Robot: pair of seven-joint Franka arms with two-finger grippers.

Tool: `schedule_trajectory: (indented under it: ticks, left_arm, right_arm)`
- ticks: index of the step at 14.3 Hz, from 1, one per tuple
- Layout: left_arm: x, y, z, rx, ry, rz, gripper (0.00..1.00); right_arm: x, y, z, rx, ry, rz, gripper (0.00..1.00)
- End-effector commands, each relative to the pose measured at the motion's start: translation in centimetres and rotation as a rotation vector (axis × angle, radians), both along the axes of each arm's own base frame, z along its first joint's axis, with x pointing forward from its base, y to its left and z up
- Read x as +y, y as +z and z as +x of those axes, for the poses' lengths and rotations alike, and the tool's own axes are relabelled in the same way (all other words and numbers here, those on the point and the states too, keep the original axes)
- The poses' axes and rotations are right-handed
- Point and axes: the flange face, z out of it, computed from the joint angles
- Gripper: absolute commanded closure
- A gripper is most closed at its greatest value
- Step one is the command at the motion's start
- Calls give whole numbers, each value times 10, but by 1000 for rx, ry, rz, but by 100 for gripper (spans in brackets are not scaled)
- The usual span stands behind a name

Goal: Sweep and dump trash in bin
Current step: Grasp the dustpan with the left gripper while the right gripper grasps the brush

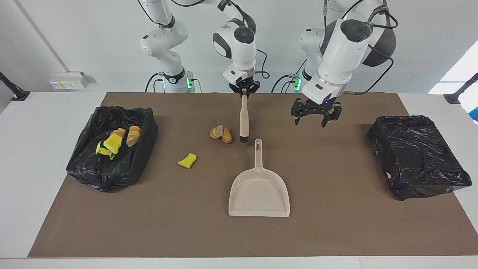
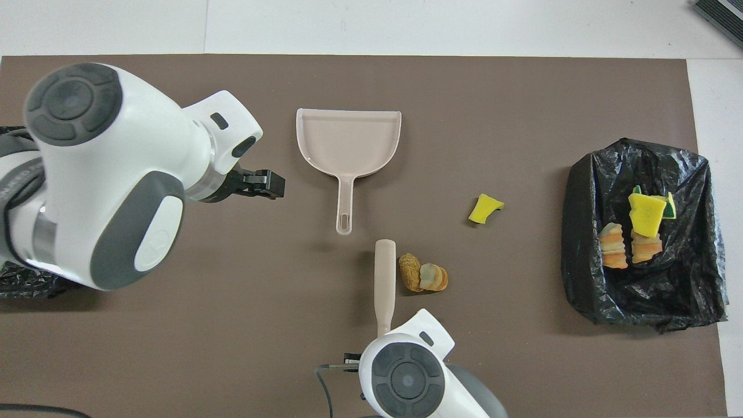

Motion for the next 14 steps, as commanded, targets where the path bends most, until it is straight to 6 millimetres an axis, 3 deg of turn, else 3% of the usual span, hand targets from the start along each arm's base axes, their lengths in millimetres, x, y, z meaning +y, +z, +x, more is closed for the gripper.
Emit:
schedule_trajectory:
  ticks: [1,6,11,14]
  left_arm:
    - [-24,-26,2,-4,15,-20,0]
    - [-46,-53,-1,-42,44,-50,0]
    - [-94,-91,-28,-5,-21,-24,0]
    - [-96,-97,-29,3,-19,-13,0]
  right_arm:
    - [-33,-1,8,-9,41,-114,100]
    - [-97,-15,45,10,80,-180,100]
    - [-166,-36,79,7,97,-128,100]
    - [-199,-47,90,-15,126,-68,100]
